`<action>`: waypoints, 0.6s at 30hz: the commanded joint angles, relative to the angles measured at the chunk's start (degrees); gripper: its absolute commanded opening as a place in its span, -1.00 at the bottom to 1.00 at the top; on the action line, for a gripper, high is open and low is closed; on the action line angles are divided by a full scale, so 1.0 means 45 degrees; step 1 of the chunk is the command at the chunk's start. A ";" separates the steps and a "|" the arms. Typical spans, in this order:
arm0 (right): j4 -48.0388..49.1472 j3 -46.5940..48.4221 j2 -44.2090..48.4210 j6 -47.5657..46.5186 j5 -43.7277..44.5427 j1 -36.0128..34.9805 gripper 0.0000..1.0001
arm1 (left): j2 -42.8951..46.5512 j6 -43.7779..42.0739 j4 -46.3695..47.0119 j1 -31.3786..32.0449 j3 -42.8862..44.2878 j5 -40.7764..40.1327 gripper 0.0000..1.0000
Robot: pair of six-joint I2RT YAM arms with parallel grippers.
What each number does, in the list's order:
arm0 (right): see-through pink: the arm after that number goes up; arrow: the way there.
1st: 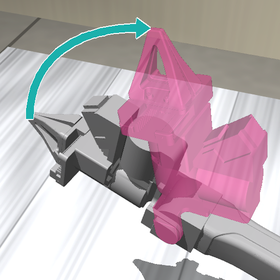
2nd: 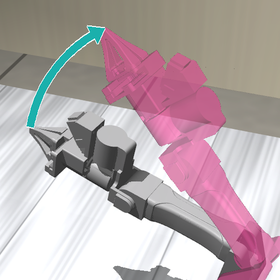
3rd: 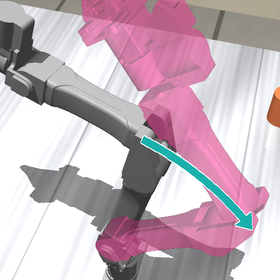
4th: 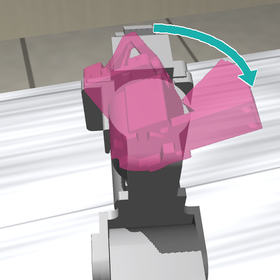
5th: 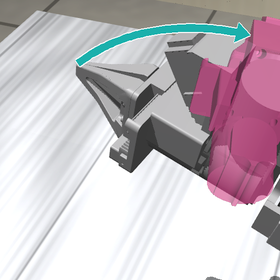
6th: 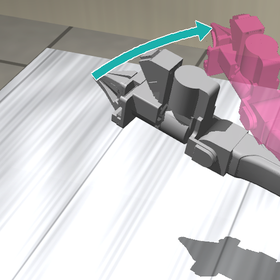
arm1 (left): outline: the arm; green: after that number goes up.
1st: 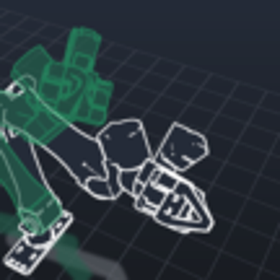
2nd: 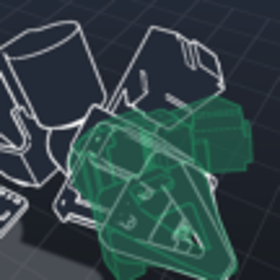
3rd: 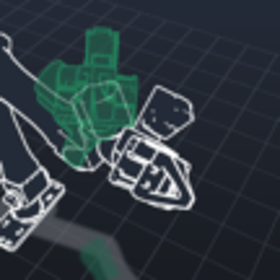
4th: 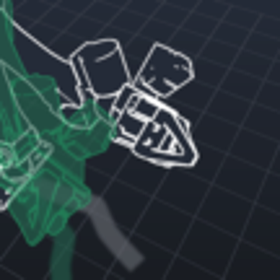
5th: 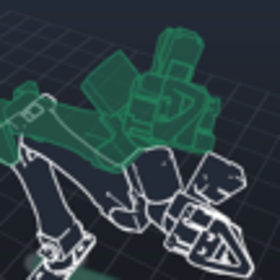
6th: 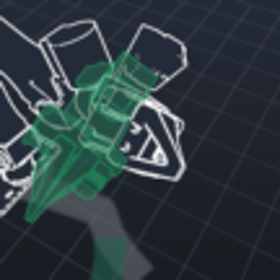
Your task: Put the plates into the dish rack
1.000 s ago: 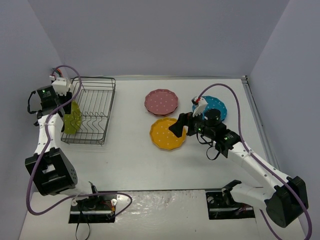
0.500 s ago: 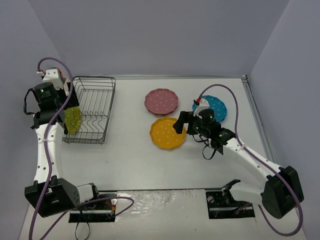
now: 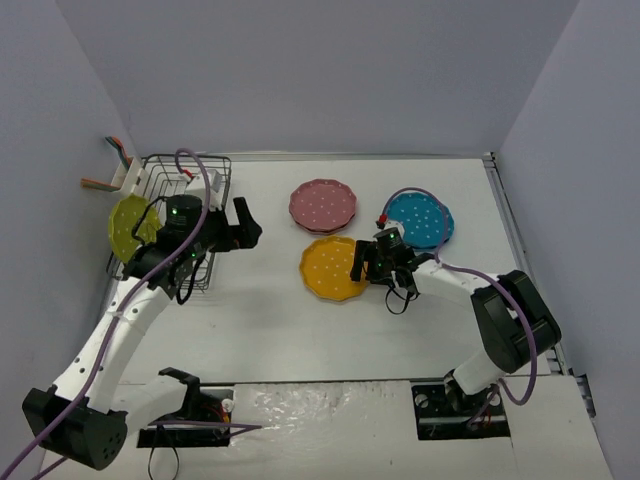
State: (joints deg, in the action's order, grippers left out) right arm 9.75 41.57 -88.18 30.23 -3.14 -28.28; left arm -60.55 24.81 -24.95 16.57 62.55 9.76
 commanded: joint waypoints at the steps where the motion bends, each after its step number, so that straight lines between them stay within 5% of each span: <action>1: 0.0878 0.0472 -0.0516 0.0259 0.0658 0.0199 0.49 | -0.0559 0.1979 0.1376 0.1658 -0.0161 -0.0679 0.94; 12: 0.1370 0.0069 -0.1370 0.0389 0.0600 0.0328 -0.20 | -0.2617 0.3697 0.2543 0.3206 -0.1082 -0.1579 0.94; 18: 0.0930 0.0223 -0.1384 0.0648 0.0260 0.0328 -0.96 | -0.3850 0.4960 0.3650 0.3513 -0.2108 -0.1144 0.94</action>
State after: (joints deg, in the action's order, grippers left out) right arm 16.88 41.94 -93.29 32.43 -1.23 -26.65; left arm -75.52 41.08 -15.50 31.41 53.90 3.97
